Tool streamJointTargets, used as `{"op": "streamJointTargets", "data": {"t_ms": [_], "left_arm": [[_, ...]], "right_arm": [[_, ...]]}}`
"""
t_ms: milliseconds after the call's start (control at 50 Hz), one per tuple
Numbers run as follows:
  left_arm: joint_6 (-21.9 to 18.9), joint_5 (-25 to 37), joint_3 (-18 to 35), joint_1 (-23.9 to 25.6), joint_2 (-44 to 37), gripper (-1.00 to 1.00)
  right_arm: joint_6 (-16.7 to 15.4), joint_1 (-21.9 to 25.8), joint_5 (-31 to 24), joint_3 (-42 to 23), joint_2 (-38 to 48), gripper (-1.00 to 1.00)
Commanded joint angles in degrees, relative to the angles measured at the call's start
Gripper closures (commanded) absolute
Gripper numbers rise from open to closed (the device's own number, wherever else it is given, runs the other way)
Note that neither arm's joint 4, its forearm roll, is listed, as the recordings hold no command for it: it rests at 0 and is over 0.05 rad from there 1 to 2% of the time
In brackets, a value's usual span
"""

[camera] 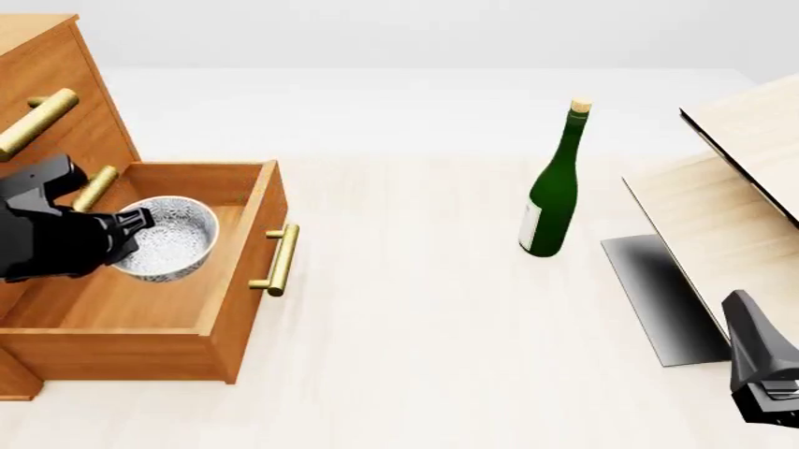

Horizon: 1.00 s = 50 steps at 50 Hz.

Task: Put the bowl in the bottom drawer of the cabinet and close it.

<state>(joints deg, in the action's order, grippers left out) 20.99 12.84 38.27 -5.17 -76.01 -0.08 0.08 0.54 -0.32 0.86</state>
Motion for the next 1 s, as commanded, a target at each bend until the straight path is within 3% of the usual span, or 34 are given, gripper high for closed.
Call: {"op": "streamJointTargets", "data": {"t_ms": [20,1000], "left_arm": [[-0.1,-3.1,-3.0,-3.2,-2.2,1.0],[-1.0,-7.7,-4.6,-3.9,-7.9,1.0]], "right_arm": [[0.0,0.0,0.0,0.0,0.0,-1.0],[0.0,0.0,0.0,0.0,0.0,-1.0]]}}
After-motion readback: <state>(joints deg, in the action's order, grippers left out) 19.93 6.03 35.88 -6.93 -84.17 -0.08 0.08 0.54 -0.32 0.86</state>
